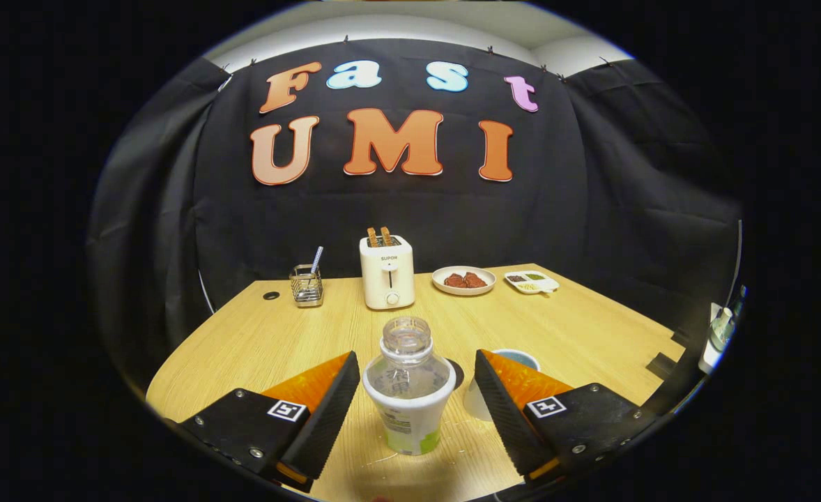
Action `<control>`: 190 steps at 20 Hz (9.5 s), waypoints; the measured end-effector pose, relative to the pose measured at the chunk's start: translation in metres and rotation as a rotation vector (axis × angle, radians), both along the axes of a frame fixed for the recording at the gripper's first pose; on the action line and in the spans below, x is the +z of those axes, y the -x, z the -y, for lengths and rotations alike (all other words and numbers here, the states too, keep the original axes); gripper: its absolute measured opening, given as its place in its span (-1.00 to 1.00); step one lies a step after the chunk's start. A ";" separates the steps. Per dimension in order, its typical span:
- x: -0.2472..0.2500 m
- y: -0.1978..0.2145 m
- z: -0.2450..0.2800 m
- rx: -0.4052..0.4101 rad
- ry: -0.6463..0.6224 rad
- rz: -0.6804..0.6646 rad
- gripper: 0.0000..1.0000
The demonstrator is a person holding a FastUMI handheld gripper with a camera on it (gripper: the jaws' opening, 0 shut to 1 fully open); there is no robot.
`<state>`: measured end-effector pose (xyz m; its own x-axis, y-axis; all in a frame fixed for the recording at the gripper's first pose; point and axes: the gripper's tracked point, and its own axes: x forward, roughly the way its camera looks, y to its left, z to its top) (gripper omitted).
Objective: Take the bottle from table, then pour the juice into the cup, finally place the bottle on the coaster
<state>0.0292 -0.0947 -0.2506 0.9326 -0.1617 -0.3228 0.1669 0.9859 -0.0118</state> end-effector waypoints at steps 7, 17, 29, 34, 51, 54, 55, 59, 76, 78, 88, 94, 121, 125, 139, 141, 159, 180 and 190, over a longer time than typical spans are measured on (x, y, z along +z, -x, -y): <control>-0.037 -0.009 -0.004 0.018 0.004 -0.033 0.98; -0.056 -0.020 -0.002 -0.012 0.052 -0.009 0.35; -0.020 -0.032 -0.045 0.010 -0.149 0.053 0.21; -0.002 -0.038 -0.054 0.022 -0.277 0.087 0.21; 0.026 -0.060 -0.042 -0.056 -0.786 0.156 0.21; 0.028 -0.063 -0.035 -0.077 -0.894 0.176 0.21; 0.028 -0.063 -0.032 -0.083 -0.922 0.179 0.21; 0.023 -0.069 -0.020 -0.122 -1.012 0.185 0.21; 0.021 -0.074 -0.013 -0.188 -1.411 0.224 0.21; 0.022 -0.074 -0.013 -0.194 -1.448 0.224 0.21; 0.017 -0.083 0.000 -0.249 -1.598 0.233 0.21; 0.009 -0.088 -0.004 -0.262 -1.648 0.212 0.21; 0.014 -0.083 -0.003 -0.299 -1.751 0.191 0.21; 0.018 -0.083 -0.004 -0.296 -1.764 0.191 0.21; 0.024 -0.083 0.002 -0.322 -1.823 0.220 0.21; 0.024 -0.083 0.003 -0.322 -1.832 0.223 0.21; 0.024 -0.088 0.016 -0.365 -1.890 0.253 0.21; 0.027 -0.088 0.022 -0.381 -1.963 0.256 0.21; 0.029 -0.087 0.022 -0.395 -1.992 0.250 0.21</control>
